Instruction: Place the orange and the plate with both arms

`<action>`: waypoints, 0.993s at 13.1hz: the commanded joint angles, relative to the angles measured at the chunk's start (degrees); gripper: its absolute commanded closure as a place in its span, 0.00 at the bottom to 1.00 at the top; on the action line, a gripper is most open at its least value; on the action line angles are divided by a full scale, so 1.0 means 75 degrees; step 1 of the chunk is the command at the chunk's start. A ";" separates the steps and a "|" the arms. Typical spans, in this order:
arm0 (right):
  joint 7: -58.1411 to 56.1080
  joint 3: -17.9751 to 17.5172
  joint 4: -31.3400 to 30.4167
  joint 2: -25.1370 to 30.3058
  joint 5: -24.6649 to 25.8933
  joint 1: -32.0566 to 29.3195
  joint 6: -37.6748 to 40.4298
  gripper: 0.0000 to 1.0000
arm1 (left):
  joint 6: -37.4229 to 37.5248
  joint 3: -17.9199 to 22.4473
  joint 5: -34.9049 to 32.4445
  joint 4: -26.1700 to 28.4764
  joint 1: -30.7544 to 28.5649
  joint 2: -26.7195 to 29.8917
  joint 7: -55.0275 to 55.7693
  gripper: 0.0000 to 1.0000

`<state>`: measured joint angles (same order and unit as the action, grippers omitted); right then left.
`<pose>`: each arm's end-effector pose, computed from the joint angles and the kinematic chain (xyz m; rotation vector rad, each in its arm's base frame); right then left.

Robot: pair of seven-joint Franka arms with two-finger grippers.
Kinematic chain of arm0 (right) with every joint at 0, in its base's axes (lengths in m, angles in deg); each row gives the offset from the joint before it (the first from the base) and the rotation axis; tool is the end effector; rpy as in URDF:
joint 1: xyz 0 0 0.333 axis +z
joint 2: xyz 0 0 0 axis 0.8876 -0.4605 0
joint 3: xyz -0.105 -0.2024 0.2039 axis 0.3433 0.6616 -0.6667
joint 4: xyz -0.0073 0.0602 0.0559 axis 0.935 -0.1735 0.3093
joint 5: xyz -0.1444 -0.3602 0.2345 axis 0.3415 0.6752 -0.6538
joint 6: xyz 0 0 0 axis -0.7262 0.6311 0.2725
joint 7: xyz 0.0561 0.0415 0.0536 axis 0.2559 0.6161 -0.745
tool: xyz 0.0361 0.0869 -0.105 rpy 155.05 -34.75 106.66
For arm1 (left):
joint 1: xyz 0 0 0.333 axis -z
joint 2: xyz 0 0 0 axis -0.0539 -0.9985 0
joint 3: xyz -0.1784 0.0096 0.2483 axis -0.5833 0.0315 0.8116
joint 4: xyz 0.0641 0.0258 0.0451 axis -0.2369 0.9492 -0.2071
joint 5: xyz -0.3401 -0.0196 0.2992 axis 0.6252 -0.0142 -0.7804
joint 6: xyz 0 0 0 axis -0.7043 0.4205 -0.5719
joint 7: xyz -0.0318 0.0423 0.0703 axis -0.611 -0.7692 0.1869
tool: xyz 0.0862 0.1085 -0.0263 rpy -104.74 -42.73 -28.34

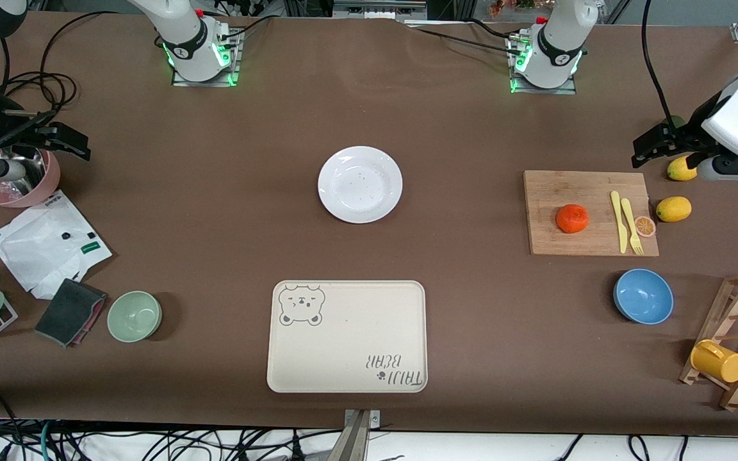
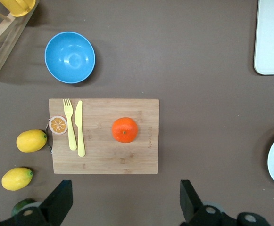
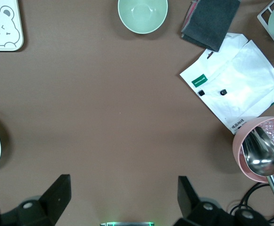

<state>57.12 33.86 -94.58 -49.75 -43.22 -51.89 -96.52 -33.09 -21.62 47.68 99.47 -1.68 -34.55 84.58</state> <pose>0.6136 0.0102 0.5297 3.0941 -0.0087 -0.1728 0.6072 -0.0262 0.5373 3.1278 0.0123 -0.0871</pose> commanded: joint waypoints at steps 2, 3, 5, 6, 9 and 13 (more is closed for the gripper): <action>0.0076 -0.0004 -0.0014 0.0068 -0.0104 0.0017 0.0022 0.00 | 0.0250 -0.0026 -0.0069 -0.0256 -0.0024 -0.0089 -0.0215 0.00; 0.0077 0.0020 -0.0014 0.0068 -0.0104 0.0005 0.0022 0.00 | 0.0250 -0.0026 -0.0069 -0.0267 -0.0024 -0.0089 -0.0203 0.00; 0.0065 0.0032 -0.0026 0.0068 -0.0104 0.0005 0.0022 0.00 | 0.0262 -0.0026 -0.0069 -0.0267 -0.0024 -0.0089 -0.0215 0.00; 0.0065 0.0020 -0.0026 0.0068 -0.0104 0.0005 0.0022 0.00 | 0.0274 -0.0026 -0.0069 -0.0267 -0.0024 -0.0089 -0.0215 0.00; 0.0065 0.0020 -0.0026 0.0068 -0.0104 0.0005 0.0022 0.00 | 0.0297 -0.0026 -0.0069 -0.0267 -0.0024 -0.0089 -0.0215 0.00; 0.0065 0.0020 -0.0026 0.0068 -0.0104 0.0005 0.0022 0.00 | 0.0391 -0.0026 -0.0069 -0.0314 -0.0024 -0.0101 -0.0215 0.00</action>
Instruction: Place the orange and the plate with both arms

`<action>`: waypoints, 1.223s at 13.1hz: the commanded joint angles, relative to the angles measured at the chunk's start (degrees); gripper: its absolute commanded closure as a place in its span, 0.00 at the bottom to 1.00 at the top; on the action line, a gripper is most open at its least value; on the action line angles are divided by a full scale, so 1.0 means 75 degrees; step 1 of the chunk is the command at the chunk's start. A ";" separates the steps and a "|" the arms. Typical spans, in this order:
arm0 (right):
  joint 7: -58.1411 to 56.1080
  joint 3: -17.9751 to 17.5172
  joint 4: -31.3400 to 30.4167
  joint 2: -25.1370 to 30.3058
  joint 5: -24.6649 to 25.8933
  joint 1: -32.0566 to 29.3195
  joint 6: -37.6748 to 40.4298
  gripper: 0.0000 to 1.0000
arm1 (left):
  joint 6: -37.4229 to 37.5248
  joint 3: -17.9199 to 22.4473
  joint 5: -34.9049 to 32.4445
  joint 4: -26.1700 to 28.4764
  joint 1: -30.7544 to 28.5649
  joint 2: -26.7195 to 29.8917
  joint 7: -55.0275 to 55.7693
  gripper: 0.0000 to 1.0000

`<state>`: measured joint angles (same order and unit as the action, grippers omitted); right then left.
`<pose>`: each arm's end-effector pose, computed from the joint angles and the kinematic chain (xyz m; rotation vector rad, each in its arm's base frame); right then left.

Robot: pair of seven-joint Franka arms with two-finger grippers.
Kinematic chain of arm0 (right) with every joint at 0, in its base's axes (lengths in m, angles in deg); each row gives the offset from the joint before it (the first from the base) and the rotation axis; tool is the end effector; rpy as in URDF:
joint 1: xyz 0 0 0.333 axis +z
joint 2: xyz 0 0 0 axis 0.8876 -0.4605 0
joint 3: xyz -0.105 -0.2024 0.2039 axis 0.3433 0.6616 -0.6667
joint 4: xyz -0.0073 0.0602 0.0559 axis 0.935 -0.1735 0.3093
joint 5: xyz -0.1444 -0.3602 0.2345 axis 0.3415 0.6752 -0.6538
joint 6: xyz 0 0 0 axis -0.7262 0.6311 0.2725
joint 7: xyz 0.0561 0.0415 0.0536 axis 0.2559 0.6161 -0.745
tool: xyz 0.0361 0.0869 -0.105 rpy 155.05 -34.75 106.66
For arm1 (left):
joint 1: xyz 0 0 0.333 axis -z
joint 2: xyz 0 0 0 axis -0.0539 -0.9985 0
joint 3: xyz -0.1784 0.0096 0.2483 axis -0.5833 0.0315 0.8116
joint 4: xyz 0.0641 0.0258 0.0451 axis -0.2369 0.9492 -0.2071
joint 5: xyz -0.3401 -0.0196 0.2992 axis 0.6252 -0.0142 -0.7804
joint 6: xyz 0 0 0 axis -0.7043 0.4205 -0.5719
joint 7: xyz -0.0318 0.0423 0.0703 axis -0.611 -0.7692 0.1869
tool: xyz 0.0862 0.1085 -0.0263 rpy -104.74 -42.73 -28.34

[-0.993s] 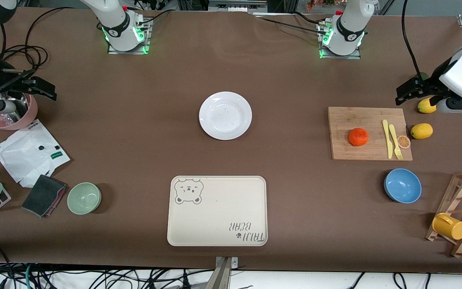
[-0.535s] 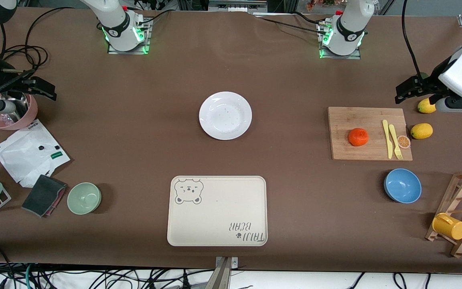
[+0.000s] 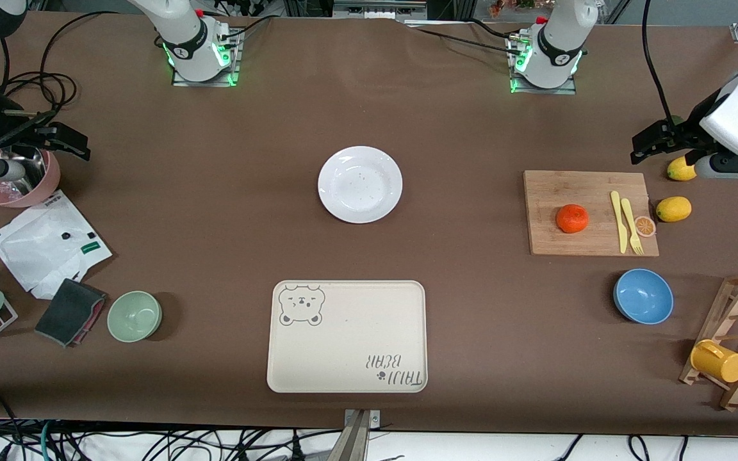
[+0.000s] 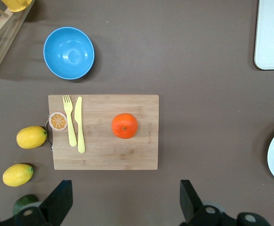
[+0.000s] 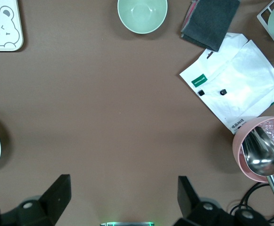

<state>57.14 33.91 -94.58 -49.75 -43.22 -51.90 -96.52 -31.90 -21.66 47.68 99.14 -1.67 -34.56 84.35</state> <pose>0.6136 0.0096 0.5297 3.0941 -0.0109 -0.1728 0.6047 -0.0267 0.5386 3.1277 0.0043 -0.1108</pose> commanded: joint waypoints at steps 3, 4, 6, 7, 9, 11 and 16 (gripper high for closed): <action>0.0061 0.0024 -0.0026 0.0068 -0.0104 0.0005 0.0022 0.00 | 0.0244 -0.0022 -0.0069 -0.0283 -0.0014 -0.0100 -0.0172 0.00; 0.0061 0.0025 -0.0026 0.0068 -0.0115 0.0005 0.0022 0.00 | 0.0244 -0.0022 -0.0069 -0.0283 -0.0014 -0.0100 -0.0172 0.00; 0.0061 0.0013 -0.0026 0.0068 -0.0115 0.0005 0.0010 0.00 | 0.0232 -0.0022 -0.0069 -0.0283 -0.0025 -0.0100 -0.0171 0.00; 0.0061 0.0024 -0.0026 0.0068 -0.0115 0.0005 0.0022 0.00 | 0.0232 -0.0010 -0.0069 -0.0283 -0.0025 -0.0100 -0.0172 0.00; 0.0050 0.0025 -0.0026 0.0068 -0.0104 0.0005 0.0022 0.00 | 0.0232 0.0002 -0.0069 -0.0283 -0.0037 -0.0100 -0.0172 0.00; 0.0050 0.0025 -0.0026 0.0068 -0.0104 0.0005 0.0022 0.00 | 0.0267 -0.0010 -0.0069 -0.0283 0.0010 -0.0111 -0.0183 0.00; 0.0050 0.0024 -0.0026 0.0068 -0.0115 0.0005 0.0022 0.00 | 0.0302 -0.0021 -0.0139 -0.0271 0.0068 -0.0123 -0.0172 0.00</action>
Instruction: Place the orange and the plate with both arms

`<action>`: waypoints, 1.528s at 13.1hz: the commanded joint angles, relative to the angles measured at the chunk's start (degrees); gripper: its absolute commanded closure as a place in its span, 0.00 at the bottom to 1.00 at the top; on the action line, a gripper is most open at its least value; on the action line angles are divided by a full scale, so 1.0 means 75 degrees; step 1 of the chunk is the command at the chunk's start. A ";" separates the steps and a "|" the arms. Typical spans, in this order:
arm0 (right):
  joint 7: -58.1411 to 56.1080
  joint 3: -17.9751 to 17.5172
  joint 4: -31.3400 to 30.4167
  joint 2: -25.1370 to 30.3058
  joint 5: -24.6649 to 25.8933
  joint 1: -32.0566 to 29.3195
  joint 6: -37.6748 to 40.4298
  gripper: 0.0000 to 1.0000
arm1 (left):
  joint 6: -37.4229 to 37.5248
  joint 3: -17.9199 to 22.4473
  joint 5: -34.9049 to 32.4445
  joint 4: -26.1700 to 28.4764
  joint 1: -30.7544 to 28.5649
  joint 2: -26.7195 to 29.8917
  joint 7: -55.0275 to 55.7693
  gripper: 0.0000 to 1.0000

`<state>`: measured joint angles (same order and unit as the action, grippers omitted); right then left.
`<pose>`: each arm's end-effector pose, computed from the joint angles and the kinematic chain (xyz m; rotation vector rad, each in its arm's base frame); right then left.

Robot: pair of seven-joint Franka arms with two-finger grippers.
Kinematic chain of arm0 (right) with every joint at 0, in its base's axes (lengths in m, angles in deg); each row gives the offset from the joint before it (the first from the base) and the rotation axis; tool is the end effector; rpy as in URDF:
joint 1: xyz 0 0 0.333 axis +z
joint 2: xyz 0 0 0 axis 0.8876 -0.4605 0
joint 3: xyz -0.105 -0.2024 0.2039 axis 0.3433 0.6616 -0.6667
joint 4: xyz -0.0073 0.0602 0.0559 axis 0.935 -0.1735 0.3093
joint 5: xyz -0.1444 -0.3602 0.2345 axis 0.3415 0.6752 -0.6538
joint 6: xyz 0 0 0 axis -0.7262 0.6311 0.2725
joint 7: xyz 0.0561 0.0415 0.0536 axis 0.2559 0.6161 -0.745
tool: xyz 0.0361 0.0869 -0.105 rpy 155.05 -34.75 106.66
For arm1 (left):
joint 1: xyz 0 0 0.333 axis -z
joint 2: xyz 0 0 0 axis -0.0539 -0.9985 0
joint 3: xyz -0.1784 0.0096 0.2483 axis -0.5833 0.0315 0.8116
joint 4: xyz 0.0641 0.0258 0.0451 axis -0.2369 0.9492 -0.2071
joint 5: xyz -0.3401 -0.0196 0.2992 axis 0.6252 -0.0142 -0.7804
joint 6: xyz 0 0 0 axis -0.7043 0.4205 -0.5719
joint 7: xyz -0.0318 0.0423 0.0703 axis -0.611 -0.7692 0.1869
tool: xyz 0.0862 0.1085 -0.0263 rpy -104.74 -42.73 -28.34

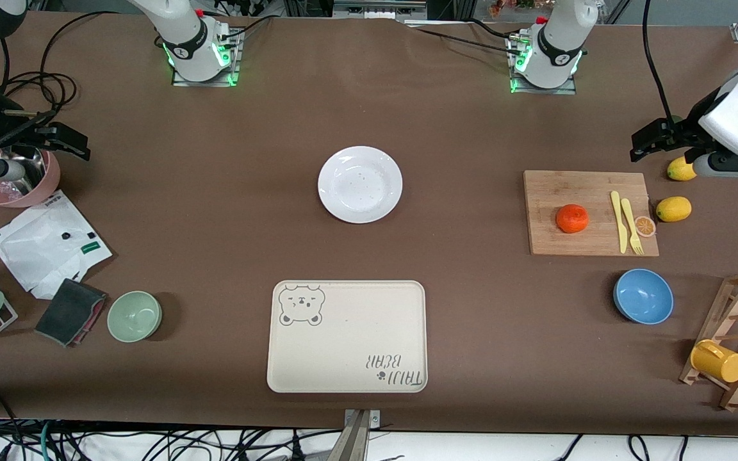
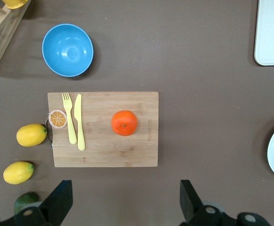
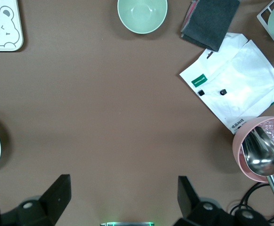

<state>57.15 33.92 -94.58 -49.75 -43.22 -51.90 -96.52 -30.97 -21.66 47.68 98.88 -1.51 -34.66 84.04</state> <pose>0.6136 0.0095 0.5297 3.0941 -0.0114 -0.1728 0.6031 -0.0283 0.5387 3.1272 -0.0087 -0.1318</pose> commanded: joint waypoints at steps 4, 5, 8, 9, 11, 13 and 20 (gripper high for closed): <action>0.0049 0.0024 -0.0026 0.0068 -0.0104 0.0005 0.0022 0.00 | 0.0377 -0.0021 -0.0116 -0.0236 0.0012 -0.0109 -0.0131 0.00; 0.0049 0.0024 -0.0026 0.0068 -0.0115 0.0005 0.0022 0.00 | 0.0506 -0.0021 -0.0116 -0.0236 -0.0011 -0.0121 -0.0131 0.00; 0.0049 0.0012 -0.0026 0.0068 -0.0115 0.0005 0.0022 0.00 | 0.0554 -0.0010 -0.0093 -0.0236 -0.0046 -0.0238 -0.0143 0.00; 0.0049 0.0023 -0.0026 0.0068 -0.0104 0.0005 0.0022 0.00 | 0.0554 -0.0021 -0.0104 -0.0236 -0.0046 -0.0238 -0.0143 0.00; 0.0049 0.0023 -0.0026 0.0068 -0.0115 0.0005 0.0022 0.00 | 0.0589 -0.0010 -0.0104 -0.0236 -0.0046 -0.0262 -0.0143 0.00; 0.0049 0.0024 -0.0026 0.0068 -0.0115 0.0005 0.0022 0.00 | 0.0589 -0.0010 -0.0104 -0.0224 -0.0046 -0.0273 -0.0166 0.00; 0.0049 0.0012 -0.0026 0.0068 -0.0104 0.0005 0.0022 0.00 | 0.0635 0.0014 -0.0116 -0.0224 -0.0058 -0.0262 -0.0166 0.00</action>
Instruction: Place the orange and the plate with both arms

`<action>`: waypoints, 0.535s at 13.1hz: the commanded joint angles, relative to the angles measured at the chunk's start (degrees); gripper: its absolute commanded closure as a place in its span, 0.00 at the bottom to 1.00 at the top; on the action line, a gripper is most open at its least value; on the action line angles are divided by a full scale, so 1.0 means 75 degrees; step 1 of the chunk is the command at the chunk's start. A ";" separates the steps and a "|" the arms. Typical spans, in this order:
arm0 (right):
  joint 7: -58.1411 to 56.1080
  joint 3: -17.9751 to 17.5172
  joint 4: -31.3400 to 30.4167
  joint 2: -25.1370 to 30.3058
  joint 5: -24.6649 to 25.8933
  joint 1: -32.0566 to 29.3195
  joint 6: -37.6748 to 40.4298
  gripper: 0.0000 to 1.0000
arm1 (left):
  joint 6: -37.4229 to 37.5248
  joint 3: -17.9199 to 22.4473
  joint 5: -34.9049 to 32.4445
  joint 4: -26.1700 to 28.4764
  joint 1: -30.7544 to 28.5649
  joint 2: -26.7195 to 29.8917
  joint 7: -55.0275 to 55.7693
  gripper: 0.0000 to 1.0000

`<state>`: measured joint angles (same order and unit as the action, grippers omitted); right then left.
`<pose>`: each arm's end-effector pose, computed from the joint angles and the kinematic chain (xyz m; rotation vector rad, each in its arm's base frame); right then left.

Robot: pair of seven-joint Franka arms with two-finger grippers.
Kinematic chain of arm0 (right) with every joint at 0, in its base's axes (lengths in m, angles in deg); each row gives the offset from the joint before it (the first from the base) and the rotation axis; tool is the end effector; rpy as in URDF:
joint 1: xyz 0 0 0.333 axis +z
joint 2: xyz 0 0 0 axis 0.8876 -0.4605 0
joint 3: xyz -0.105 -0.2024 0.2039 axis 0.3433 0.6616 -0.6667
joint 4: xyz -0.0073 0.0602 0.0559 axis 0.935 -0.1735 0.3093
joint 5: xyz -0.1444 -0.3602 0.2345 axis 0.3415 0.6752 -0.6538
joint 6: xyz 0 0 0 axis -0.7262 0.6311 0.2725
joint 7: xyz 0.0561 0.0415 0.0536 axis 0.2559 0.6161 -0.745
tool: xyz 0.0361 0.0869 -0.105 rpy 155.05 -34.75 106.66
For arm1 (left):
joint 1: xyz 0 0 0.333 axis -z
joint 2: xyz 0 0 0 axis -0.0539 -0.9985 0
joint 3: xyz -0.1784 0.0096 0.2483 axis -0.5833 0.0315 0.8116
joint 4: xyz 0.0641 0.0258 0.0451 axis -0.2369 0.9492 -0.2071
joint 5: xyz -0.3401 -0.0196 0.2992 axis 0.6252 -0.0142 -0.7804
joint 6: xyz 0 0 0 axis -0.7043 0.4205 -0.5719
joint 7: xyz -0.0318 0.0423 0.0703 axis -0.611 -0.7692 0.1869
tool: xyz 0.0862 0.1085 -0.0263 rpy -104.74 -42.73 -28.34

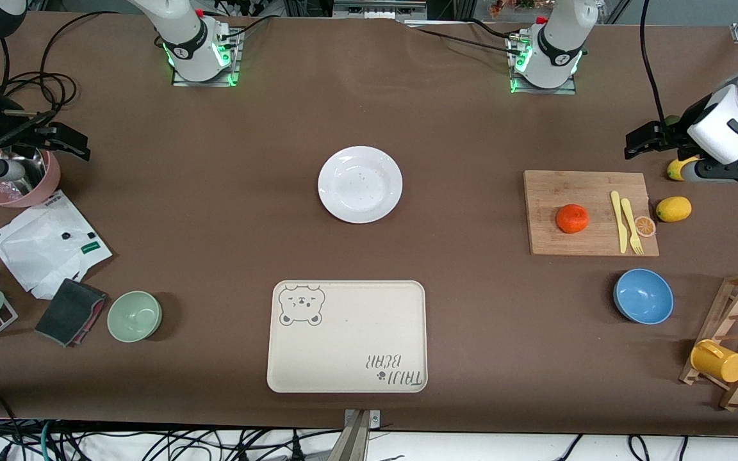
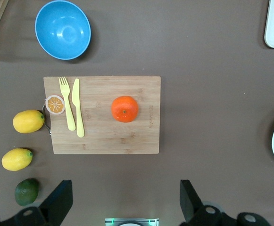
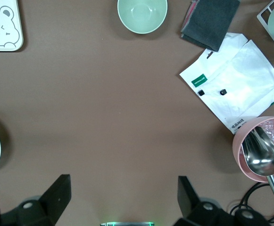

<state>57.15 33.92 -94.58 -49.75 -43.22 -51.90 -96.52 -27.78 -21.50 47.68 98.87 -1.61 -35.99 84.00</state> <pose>0.6136 0.0095 0.5297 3.0941 -0.0114 -0.1728 0.5994 -0.0255 0.5210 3.1220 -0.0031 -0.2549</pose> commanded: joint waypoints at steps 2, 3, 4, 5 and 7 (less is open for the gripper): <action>0.0049 0.0012 -0.0026 0.0068 -0.0104 0.0005 0.0022 0.00 | 0.0257 -0.0019 -0.0116 -0.0224 -0.0045 -0.0085 -0.0172 0.00; 0.0049 0.0023 -0.0026 0.0068 -0.0104 0.0005 0.0022 0.00 | 0.0269 -0.0008 -0.0116 -0.0224 -0.0045 -0.0084 -0.0172 0.00; 0.0049 0.0023 -0.0026 0.0068 -0.0115 0.0005 0.0022 0.00 | 0.0303 -0.0008 -0.0116 -0.0224 -0.0045 -0.0084 -0.0172 0.00; 0.0049 0.0023 -0.0026 0.0068 -0.0115 0.0005 0.0022 0.00 | 0.0304 -0.0008 -0.0116 -0.0224 -0.0045 -0.0084 -0.0172 0.00; 0.0049 0.0023 -0.0026 0.0068 -0.0115 0.0005 0.0022 0.00 | 0.0304 -0.0008 -0.0116 -0.0224 -0.0045 -0.0084 -0.0172 0.00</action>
<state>57.15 33.92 -94.58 -49.75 -43.22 -51.90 -96.52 -26.84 -21.46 47.68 98.87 -1.63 -35.99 83.93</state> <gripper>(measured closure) 0.000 0.000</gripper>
